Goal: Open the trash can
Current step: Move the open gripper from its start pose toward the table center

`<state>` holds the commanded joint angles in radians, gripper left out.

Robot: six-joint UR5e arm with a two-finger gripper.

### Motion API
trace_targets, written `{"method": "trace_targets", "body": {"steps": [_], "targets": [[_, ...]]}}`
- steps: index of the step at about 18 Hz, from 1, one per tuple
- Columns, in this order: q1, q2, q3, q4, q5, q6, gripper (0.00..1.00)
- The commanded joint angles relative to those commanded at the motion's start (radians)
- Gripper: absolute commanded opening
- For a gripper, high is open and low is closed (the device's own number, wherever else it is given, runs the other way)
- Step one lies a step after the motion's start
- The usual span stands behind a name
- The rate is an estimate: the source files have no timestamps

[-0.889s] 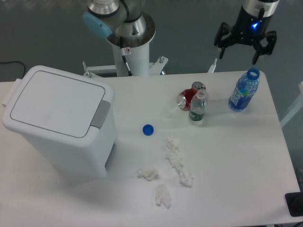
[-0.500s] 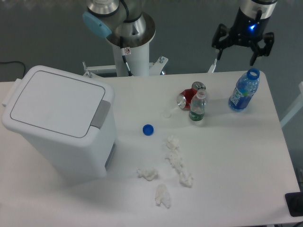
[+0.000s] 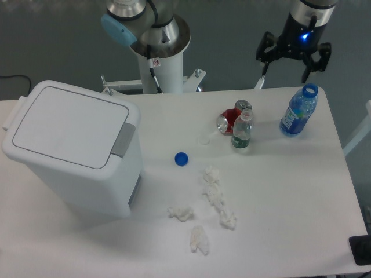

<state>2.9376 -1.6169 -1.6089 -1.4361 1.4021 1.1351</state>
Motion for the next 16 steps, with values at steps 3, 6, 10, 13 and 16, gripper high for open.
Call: {"method": "trace_targets", "body": {"steps": [3,6,10,13,16], "targets": [[-0.002,0.006,-0.009,0.014,-0.002,0.002,1.00],[-0.003,0.005,-0.009,0.011,0.002,0.002,1.00],[-0.003,0.006,-0.016,-0.012,0.000,0.002,1.00],[-0.008,0.005,-0.014,-0.009,0.000,-0.020,1.00],[-0.008,0.003,-0.008,-0.012,-0.027,-0.054,1.00]]}}
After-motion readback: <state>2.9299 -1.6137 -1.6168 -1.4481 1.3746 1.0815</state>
